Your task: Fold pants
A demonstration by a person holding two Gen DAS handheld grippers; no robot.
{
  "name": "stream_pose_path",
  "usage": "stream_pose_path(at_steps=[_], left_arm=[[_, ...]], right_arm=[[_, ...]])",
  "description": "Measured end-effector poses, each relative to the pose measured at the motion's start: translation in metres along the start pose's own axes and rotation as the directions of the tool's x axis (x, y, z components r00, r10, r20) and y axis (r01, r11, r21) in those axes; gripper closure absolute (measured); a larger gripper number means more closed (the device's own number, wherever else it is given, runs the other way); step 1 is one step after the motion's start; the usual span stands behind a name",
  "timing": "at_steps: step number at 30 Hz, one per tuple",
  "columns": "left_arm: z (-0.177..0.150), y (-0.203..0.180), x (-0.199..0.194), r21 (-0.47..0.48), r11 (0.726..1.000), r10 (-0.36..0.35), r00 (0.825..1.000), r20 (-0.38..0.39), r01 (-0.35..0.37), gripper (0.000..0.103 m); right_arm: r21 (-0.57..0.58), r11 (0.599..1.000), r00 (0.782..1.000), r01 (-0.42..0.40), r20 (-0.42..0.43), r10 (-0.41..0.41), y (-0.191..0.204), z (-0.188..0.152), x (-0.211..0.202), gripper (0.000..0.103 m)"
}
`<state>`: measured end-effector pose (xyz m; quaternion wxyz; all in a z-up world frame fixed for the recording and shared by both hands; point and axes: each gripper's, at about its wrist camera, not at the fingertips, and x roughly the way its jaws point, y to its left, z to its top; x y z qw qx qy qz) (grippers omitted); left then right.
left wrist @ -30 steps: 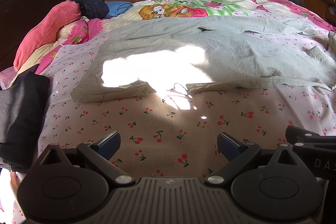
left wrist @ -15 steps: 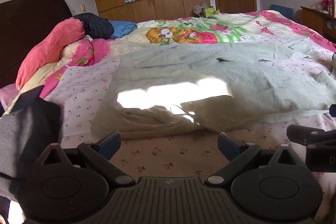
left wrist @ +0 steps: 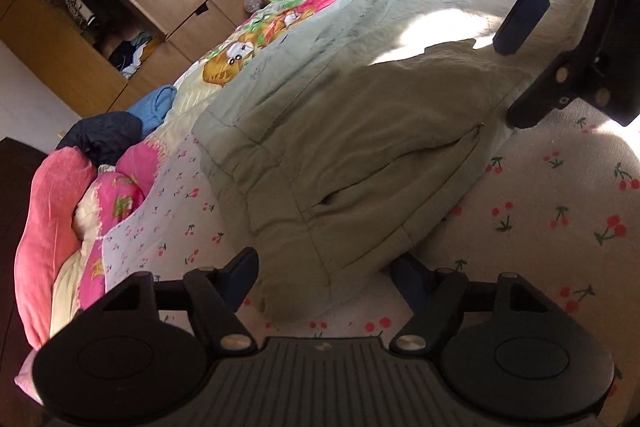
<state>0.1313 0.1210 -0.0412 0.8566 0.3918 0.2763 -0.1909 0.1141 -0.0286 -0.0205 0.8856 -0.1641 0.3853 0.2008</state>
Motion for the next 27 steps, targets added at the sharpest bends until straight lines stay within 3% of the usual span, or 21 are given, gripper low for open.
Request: stream_pose_path(at_steps=[1,2,4,7,14,21,22,24,27], left_arm=[[0.001,0.002,0.002,0.013,1.0,0.008,1.0,0.002,-0.008,0.026],[0.002,0.005,0.006,0.014,1.0,0.013,1.0,-0.005,-0.013,0.044],[0.002,0.009,0.014,0.009,1.0,0.004,0.999,-0.039,-0.003,0.068],[0.0,0.005,0.018,0.051,0.999,0.009,0.999,-0.049,-0.006,0.076],[-0.012,0.017,-0.007,-0.012,1.0,0.004,0.997,-0.078,-0.005,0.078],[-0.051,0.018,-0.07,-0.03,0.999,0.017,0.982,-0.19,-0.024,0.078],[-0.059,0.015,-0.077,-0.033,0.999,0.025,0.976,-0.214,-0.033,0.078],[-0.068,0.013,-0.081,-0.073,0.997,0.019,0.97,-0.243,-0.037,0.074],[-0.069,0.012,-0.081,-0.146,0.988,0.016,0.962,-0.272,-0.057,0.071]], right_arm=[[-0.007,1.0,1.0,-0.005,-0.018,0.005,0.001,0.002,0.007,0.061],[-0.006,1.0,1.0,-0.018,-0.024,0.018,0.001,0.003,0.011,0.068],[-0.013,1.0,0.999,-0.028,-0.027,0.027,0.001,0.005,0.015,0.076],[-0.017,0.999,0.999,-0.029,-0.038,0.028,0.004,0.009,0.019,0.086],[-0.012,0.998,0.997,-0.058,-0.054,0.057,0.021,0.012,0.001,0.093],[-0.012,0.972,0.971,-0.236,-0.051,0.235,0.067,0.001,-0.03,0.093],[-0.001,0.966,0.964,-0.26,-0.052,0.259,0.073,-0.001,-0.03,0.093],[0.019,0.959,0.957,-0.282,-0.07,0.282,0.085,-0.004,-0.023,0.083],[0.083,0.959,0.961,-0.271,-0.036,0.274,0.081,-0.007,-0.026,0.082]])
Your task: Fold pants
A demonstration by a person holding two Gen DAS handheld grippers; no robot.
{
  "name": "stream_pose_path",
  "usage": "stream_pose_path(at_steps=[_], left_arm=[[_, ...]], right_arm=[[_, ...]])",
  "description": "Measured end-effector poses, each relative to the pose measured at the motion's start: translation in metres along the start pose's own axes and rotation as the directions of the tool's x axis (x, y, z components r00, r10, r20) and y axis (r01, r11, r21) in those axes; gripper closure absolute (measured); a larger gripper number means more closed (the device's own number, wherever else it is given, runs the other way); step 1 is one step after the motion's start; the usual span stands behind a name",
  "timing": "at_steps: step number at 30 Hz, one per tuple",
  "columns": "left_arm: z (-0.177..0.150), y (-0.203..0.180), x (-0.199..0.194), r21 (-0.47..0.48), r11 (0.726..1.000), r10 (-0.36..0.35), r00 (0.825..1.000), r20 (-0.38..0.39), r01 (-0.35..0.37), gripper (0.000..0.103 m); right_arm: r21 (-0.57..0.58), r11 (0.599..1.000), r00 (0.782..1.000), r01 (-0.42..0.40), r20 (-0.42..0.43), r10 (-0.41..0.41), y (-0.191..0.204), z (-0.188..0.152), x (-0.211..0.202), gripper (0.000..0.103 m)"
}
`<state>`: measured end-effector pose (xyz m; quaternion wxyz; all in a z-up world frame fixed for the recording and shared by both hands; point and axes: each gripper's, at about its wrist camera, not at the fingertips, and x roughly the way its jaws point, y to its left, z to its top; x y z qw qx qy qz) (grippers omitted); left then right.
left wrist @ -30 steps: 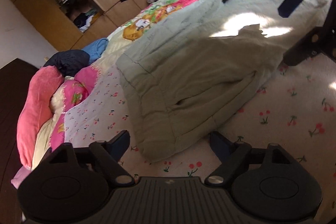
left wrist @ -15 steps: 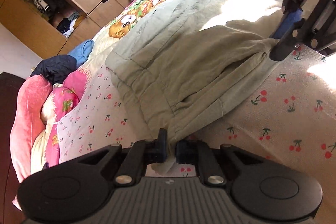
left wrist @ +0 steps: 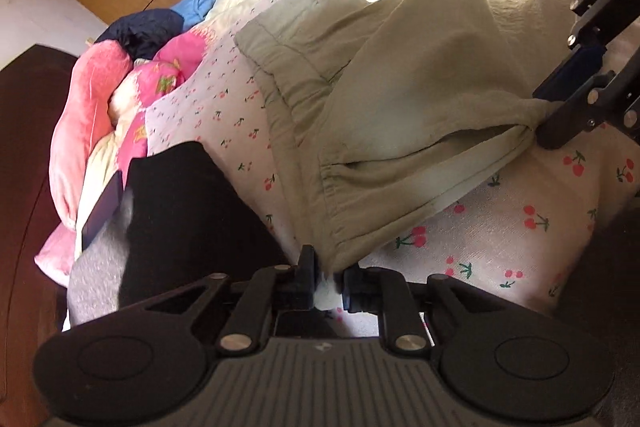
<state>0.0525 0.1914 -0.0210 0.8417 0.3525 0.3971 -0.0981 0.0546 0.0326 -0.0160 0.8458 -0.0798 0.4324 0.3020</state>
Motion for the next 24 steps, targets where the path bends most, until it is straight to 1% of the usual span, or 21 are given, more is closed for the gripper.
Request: stream_pose_path(at_steps=[2,4,5,6,7,9,10,11,13,14,16,17,18,19,20,21,23,24], left_arm=[[0.001,0.002,-0.006,-0.05,0.999,-0.009,1.0,0.004,0.01,0.069],[0.004,0.007,-0.016,-0.083,0.996,-0.013,1.0,0.012,0.014,0.068],[0.006,0.008,-0.022,-0.091,0.996,-0.007,1.0,0.016,0.008,0.068],[0.007,0.009,-0.027,-0.097,0.995,0.003,1.0,0.021,-0.001,0.068],[0.009,0.009,-0.032,-0.103,0.995,0.011,1.0,0.026,-0.008,0.066],[0.014,0.007,-0.041,-0.13,0.991,0.019,0.999,0.039,-0.014,0.065],[0.018,0.006,-0.045,-0.147,0.989,0.011,0.999,0.054,-0.003,0.065],[0.024,0.003,-0.047,-0.159,0.987,-0.001,0.998,0.071,0.013,0.065],[0.039,-0.007,-0.044,-0.173,0.984,-0.025,0.995,0.092,0.041,0.064],[0.048,-0.012,-0.038,-0.182,0.981,-0.053,0.994,0.097,0.071,0.063],[0.064,-0.024,-0.021,-0.194,0.971,-0.124,0.989,0.083,0.138,0.063],[0.07,-0.029,-0.009,-0.195,0.967,-0.153,0.986,0.062,0.163,0.063],[0.073,-0.034,0.001,-0.195,0.965,-0.174,0.984,0.03,0.176,0.063],[0.075,-0.037,0.009,-0.196,0.964,-0.184,0.983,0.003,0.181,0.063],[0.077,-0.036,0.011,-0.199,0.962,-0.193,0.981,-0.003,0.188,0.063],[0.078,-0.032,0.008,-0.202,0.96,-0.197,0.98,0.012,0.196,0.063],[0.085,-0.016,-0.005,-0.196,0.961,-0.185,0.98,0.078,0.197,0.063],[0.089,-0.006,-0.011,-0.189,0.964,-0.166,0.979,0.119,0.186,0.063]], right_arm=[[0.06,0.998,0.999,0.003,0.039,-0.005,-0.012,-0.005,-0.021,0.082],[0.118,0.992,0.996,0.046,0.072,-0.055,-0.032,-0.015,-0.047,0.082],[0.16,0.983,0.991,0.084,0.09,-0.1,-0.047,-0.024,-0.064,0.08],[0.211,0.969,0.984,0.129,0.098,-0.152,-0.064,-0.034,-0.079,0.076],[0.261,0.949,0.973,0.176,0.098,-0.208,-0.081,-0.045,-0.093,0.075],[0.365,0.882,0.936,0.299,0.069,-0.346,-0.123,-0.071,-0.12,0.074],[0.411,0.84,0.91,0.355,0.055,-0.411,-0.145,-0.084,-0.133,0.074],[0.442,0.806,0.889,0.393,0.04,-0.456,-0.165,-0.093,-0.142,0.074],[0.513,0.705,0.83,0.49,-0.027,-0.557,-0.213,-0.113,-0.159,0.074],[0.535,0.653,0.796,0.535,-0.061,-0.602,-0.233,-0.122,-0.162,0.074],[0.57,0.563,0.749,0.599,-0.151,-0.645,-0.269,-0.139,-0.164,0.074],[0.596,0.507,0.733,0.622,-0.217,-0.644,-0.287,-0.149,-0.164,0.074],[0.622,0.464,0.729,0.631,-0.271,-0.629,-0.298,-0.157,-0.165,0.074],[0.644,0.442,0.734,0.624,-0.289,-0.615,-0.302,-0.164,-0.168,0.075],[0.642,0.457,0.741,0.615,-0.274,-0.613,-0.297,-0.162,-0.173,0.074],[0.613,0.496,0.745,0.615,-0.245,-0.621,-0.288,-0.156,-0.177,0.074],[0.512,0.592,0.746,0.623,-0.159,-0.647,-0.263,-0.135,-0.182,0.074],[0.458,0.641,0.754,0.616,-0.11,-0.647,-0.253,-0.122,-0.184,0.074]])
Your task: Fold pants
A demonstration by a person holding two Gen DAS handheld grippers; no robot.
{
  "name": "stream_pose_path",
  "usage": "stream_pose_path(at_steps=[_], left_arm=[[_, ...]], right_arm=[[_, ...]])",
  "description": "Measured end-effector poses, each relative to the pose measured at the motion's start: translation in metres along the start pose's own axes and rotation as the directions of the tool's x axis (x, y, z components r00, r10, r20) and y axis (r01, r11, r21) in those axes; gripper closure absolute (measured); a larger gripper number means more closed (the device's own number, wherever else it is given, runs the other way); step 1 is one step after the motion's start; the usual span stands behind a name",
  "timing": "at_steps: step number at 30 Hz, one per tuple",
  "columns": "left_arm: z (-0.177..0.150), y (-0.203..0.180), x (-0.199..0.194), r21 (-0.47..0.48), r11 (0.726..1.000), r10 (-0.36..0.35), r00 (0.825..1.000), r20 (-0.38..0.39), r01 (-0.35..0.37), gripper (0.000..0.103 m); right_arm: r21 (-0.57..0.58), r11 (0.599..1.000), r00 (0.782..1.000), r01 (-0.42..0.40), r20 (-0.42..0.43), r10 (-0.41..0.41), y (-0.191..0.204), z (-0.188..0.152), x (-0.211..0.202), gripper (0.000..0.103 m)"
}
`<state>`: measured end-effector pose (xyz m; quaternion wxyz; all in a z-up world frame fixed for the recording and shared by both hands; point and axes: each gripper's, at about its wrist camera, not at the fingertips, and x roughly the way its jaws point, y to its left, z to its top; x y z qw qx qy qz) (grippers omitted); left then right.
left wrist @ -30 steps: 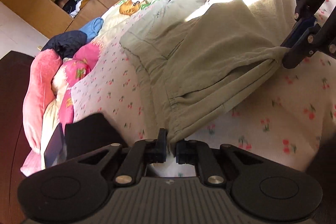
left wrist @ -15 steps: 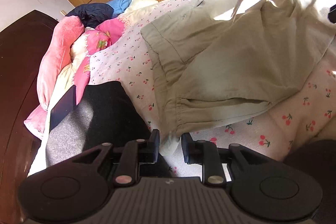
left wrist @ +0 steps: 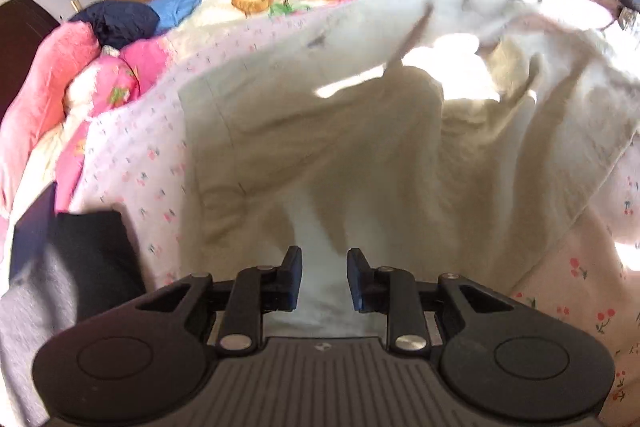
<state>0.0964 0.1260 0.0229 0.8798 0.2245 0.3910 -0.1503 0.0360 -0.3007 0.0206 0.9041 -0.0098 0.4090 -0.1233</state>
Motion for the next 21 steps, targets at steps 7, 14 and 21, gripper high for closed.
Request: stream_pose_path(at_steps=[7,14,21], left_arm=[[0.068,0.077,0.049,0.052,0.994,0.089,0.985,0.145,-0.097,0.036],[0.116,0.125,0.15,0.148,0.987,0.05,0.997,0.066,-0.059,0.035],[0.135,0.131,0.185,0.18,0.976,-0.116,0.992,-0.044,0.122,0.029]], right_arm=[[-0.392,0.868,0.941,-0.305,0.018,0.339,0.115,0.116,0.049,0.06],[-0.73,0.583,0.912,-0.356,-0.137,0.385,0.219,0.193,0.161,0.043],[-0.721,0.531,0.887,-0.444,-0.273,0.371,0.226,0.225,0.209,0.038]])
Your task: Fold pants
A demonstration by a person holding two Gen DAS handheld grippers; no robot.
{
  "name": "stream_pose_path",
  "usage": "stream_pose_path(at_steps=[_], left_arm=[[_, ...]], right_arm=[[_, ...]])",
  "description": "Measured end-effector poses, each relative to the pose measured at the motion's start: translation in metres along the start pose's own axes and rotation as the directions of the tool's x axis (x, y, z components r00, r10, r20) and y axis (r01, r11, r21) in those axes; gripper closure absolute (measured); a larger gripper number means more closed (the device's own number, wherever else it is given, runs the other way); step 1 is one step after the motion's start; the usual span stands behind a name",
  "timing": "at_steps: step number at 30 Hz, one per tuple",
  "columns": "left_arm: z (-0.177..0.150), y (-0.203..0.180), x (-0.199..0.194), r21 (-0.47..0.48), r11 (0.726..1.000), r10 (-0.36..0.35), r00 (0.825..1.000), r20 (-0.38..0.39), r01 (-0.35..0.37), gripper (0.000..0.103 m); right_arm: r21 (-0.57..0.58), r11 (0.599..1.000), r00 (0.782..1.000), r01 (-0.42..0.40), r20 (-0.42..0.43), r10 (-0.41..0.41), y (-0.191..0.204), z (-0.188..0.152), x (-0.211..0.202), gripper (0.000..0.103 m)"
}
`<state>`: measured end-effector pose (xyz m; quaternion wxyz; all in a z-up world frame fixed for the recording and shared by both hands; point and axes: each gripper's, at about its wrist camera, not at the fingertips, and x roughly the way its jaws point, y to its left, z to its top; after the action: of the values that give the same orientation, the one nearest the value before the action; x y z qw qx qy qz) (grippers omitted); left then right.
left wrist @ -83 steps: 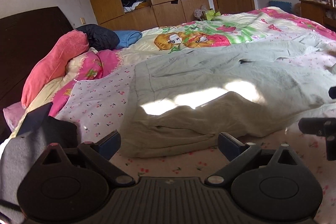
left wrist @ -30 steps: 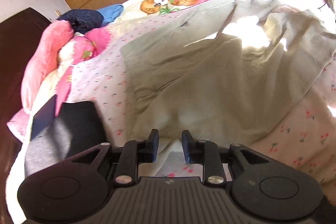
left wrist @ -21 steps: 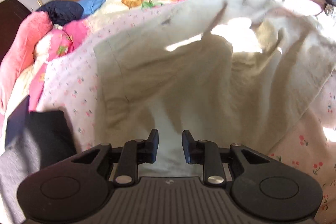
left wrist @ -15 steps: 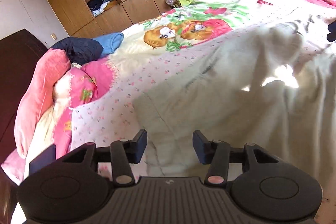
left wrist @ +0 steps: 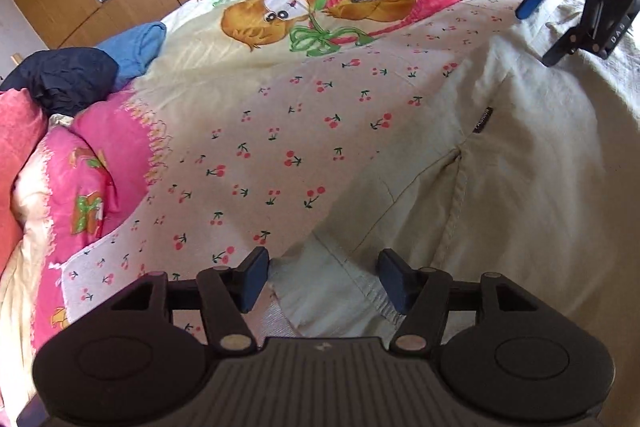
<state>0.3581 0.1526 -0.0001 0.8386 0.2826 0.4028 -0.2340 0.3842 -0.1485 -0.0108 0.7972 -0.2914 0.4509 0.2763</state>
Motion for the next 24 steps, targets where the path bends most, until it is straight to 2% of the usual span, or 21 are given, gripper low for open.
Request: stream_pose_path(at_steps=[2,3,4,5,6,8,9,13,17,20,22,24], left_arm=[[0.001,0.003,0.004,-0.002,0.999,-0.034,0.999,-0.019,0.034,0.031],[0.002,0.005,0.007,-0.006,0.999,-0.046,0.998,-0.035,0.046,0.034],[0.002,0.007,0.011,-0.013,0.998,-0.055,0.997,-0.053,0.054,0.043],[0.002,0.01,0.015,-0.029,0.998,-0.064,0.995,-0.072,0.062,0.054],[0.003,0.012,0.016,-0.04,0.997,-0.076,0.995,-0.071,0.073,0.057],[0.001,0.013,0.013,-0.061,0.995,-0.081,0.995,-0.052,0.078,0.065],[0.0,0.011,0.01,-0.063,0.996,-0.069,0.997,-0.04,0.066,0.066],[-0.007,-0.003,-0.01,-0.056,0.998,0.033,0.999,0.033,-0.031,0.07],[-0.016,-0.016,-0.058,-0.065,0.993,0.107,0.987,0.123,-0.099,0.07],[-0.03,-0.031,-0.111,-0.065,0.99,0.139,0.97,0.199,-0.128,0.07],[-0.048,-0.045,-0.145,-0.071,0.987,0.156,0.959,0.237,-0.143,0.07],[-0.074,-0.063,-0.176,-0.098,0.985,0.161,0.957,0.243,-0.141,0.07]], right_arm=[[0.021,0.999,0.999,-0.034,-0.029,0.035,-0.009,0.002,0.003,0.039],[0.037,0.999,0.998,-0.041,-0.048,0.042,-0.012,0.002,0.005,0.044],[0.05,0.997,0.996,-0.051,-0.066,0.054,-0.014,0.003,0.009,0.05],[0.073,0.995,0.994,-0.065,-0.082,0.07,-0.016,0.002,0.012,0.07],[0.097,0.993,0.993,-0.071,-0.09,0.08,-0.017,0.002,0.014,0.087],[0.098,0.993,0.995,-0.058,-0.077,0.066,-0.012,0.001,0.012,0.096],[0.093,0.995,0.997,-0.042,-0.063,0.048,-0.008,-0.001,0.009,0.099],[0.121,0.992,0.999,0.048,0.012,-0.05,0.005,-0.006,-0.016,0.101],[0.154,0.984,0.987,0.091,0.12,-0.11,0.025,-0.018,-0.082,0.101],[0.135,0.983,0.973,0.121,0.178,-0.145,0.059,-0.037,-0.144,0.101],[0.133,0.981,0.964,0.139,0.207,-0.165,0.095,-0.056,-0.183,0.101],[0.16,0.983,0.968,0.09,0.219,-0.125,0.138,-0.081,-0.214,0.101]])
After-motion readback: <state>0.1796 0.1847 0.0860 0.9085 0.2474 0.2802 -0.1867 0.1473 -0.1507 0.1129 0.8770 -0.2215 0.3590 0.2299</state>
